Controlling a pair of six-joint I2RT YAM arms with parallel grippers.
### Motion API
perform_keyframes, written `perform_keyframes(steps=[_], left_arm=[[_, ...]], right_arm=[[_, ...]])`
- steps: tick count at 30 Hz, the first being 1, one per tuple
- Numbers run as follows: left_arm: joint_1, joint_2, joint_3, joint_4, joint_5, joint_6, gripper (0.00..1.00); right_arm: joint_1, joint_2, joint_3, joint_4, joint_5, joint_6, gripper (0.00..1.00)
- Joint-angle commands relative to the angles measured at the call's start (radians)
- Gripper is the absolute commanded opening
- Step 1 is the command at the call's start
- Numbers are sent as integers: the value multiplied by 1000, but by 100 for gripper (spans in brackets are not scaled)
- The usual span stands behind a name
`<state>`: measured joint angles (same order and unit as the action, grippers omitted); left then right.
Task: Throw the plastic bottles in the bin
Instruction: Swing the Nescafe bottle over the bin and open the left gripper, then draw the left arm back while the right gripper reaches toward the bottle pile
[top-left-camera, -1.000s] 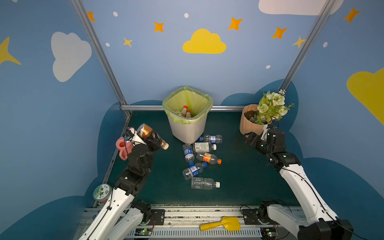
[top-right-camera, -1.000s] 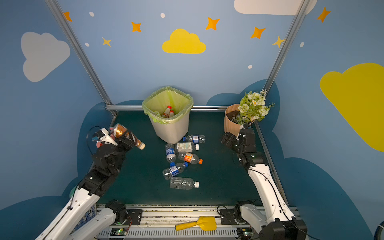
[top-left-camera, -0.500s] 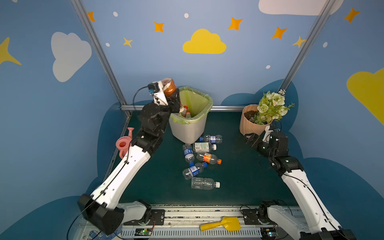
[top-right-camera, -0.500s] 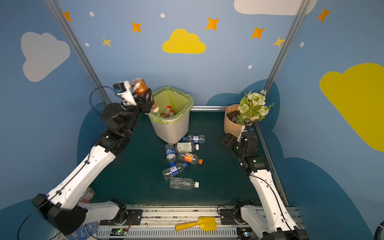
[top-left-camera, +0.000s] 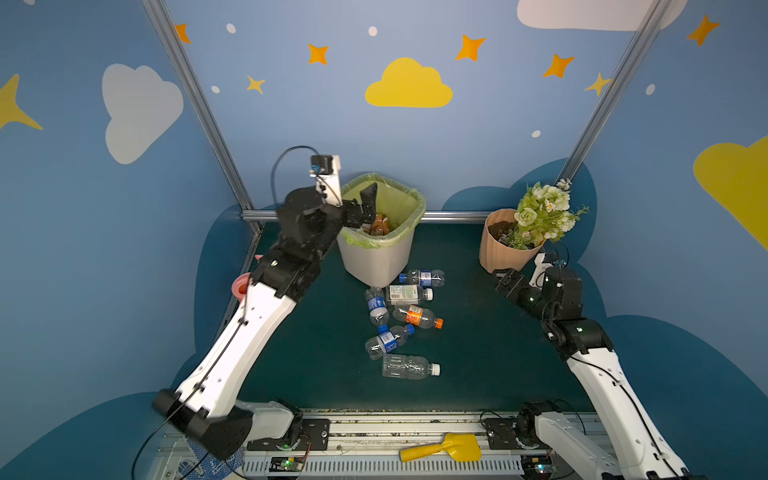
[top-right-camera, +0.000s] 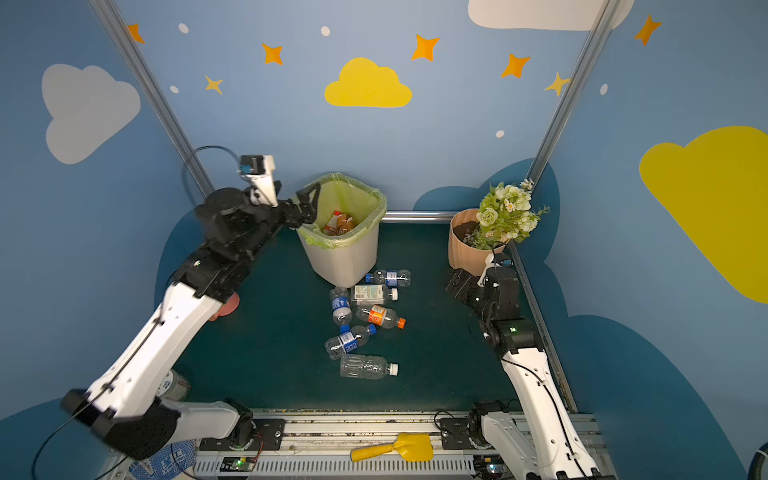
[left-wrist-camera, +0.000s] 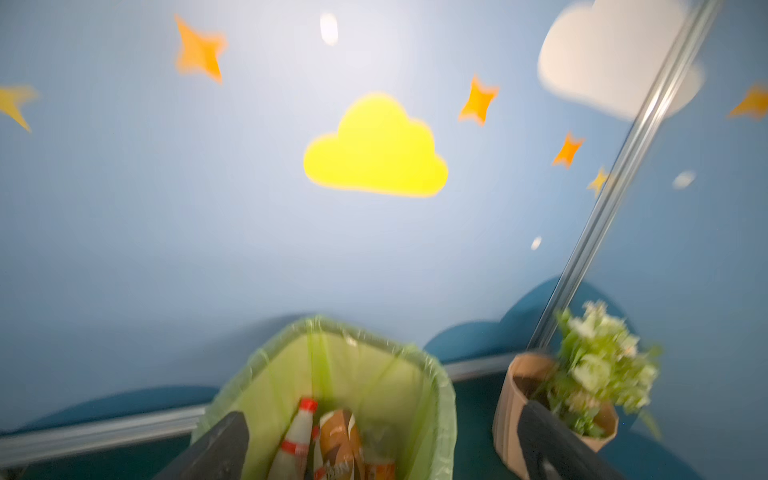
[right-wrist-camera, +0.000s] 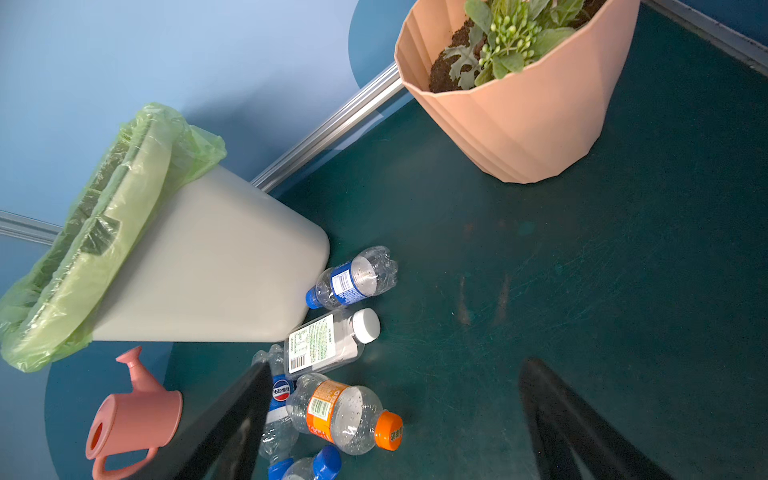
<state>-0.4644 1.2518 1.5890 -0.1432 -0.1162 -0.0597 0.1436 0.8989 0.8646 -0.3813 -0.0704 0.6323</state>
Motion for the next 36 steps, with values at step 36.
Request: perform_keyframes(steps=[36], left_arm=[[79, -627, -934, -218, -334, -480, 100]], right_arm=[[297, 711, 255, 1, -257, -155, 89]])
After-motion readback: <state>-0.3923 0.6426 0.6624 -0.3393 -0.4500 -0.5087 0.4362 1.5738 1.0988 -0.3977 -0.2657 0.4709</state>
